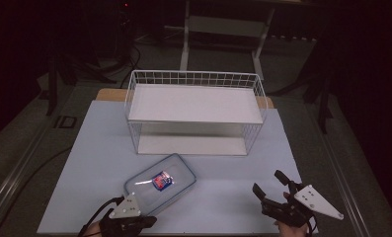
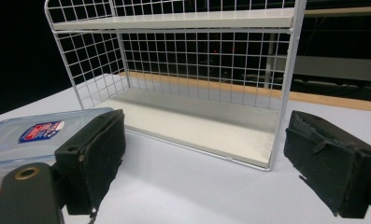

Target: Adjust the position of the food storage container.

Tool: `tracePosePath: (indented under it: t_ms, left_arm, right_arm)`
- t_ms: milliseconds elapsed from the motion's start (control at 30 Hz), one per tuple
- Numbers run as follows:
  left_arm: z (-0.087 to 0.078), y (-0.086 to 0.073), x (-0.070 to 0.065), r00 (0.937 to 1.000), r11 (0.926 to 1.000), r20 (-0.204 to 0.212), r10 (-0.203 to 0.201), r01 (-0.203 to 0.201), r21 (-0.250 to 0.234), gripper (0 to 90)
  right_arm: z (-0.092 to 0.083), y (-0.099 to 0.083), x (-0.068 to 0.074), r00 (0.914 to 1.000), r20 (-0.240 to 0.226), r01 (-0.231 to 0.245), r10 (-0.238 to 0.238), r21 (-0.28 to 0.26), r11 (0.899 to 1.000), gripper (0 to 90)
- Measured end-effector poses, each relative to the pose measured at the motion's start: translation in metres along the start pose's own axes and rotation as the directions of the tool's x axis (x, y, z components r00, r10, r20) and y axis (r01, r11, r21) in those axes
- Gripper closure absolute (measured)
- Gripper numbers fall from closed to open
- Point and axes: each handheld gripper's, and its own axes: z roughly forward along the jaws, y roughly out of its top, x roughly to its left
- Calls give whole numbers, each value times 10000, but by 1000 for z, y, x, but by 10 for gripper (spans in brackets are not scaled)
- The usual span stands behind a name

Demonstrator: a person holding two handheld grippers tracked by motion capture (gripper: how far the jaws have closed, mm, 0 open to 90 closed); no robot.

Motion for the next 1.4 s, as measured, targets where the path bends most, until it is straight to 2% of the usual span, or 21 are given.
tracePosePath:
  t_ms: [33, 100, 133, 200, 267, 300, 367, 533, 600, 667, 967, 1167, 1333, 1400]
  left_arm:
    - [2, 0, 0, 9998, 10000, -194, -30, 32, 87, 890]
    - [5, -2, 2, 9998, 9997, -153, -148, 151, 209, 890]
    - [5, -2, 3, 9993, 9995, -343, -178, 187, 265, 890]
    - [5, -3, 5, 9994, 9995, -211, -278, 282, 164, 892]
    - [3, -2, 7, 9979, 9988, -479, -443, 453, 190, 893]
    - [2, -2, 8, 9980, 9988, -487, -401, 414, 253, 893]
    - [1, -2, 10, 9976, 9977, -367, -590, 602, 315, 893]
    - [1, 0, 11, 9971, 9971, -547, -525, 554, 520, 894]
    - [-1, 0, 13, 9957, 9970, -806, -466, 513, 574, 893]
    - [-3, 0, 17, 9919, 9962, -1086, -651, 709, 511, 893]
    - [-8, -1, 35, 9835, 9946, -1578, -888, 963, 399, 894]
    - [-8, 1, 45, 9726, 9937, -2099, -1000, 1082, 279, 894]
    - [-10, 3, 55, 9721, 9947, -2129, -984, 1027, 92, 893]
    - [-11, 4, 61, 9707, 9932, -2116, -1136, 1163, 4, 893]
  right_arm:
    - [0, 0, 0, 10000, -10, 3, -3, 7, 10000, 125]
    - [0, 0, 0, 10000, -15, 15, -15, -8, 10000, 125]
    - [-1, 0, 0, 10000, -24, 20, -20, -24, 10000, 125]
    - [0, 0, 0, 10000, -27, 8, -8, -20, 10000, 125]
    - [0, 0, 0, 10000, -55, 6, -6, 4, 10000, 125]
    - [0, 0, 0, 10000, -67, -2, 3, 20, 10000, 125]
    - [1, 0, 0, 9999, -100, -9, 9, 31, 10000, 125]
    - [0, 0, 0, 9999, -120, -26, 26, 38, 10000, 125]
    - [1, -1, 0, 9999, -147, -59, 59, 30, 10000, 125]
    - [1, 0, -1, 9999, -149, -68, 68, 31, 10000, 125]
    - [1, -1, 0, 9998, -176, -67, 67, 37, 10000, 126]
    - [2, -1, 0, 9996, -263, -62, 64, 66, 10000, 126]
    - [1, -1, 0, 9996, -273, -91, 93, 76, 9999, 126]
    - [2, -1, 0, 9995, -288, -83, 86, 99, 9999, 126]
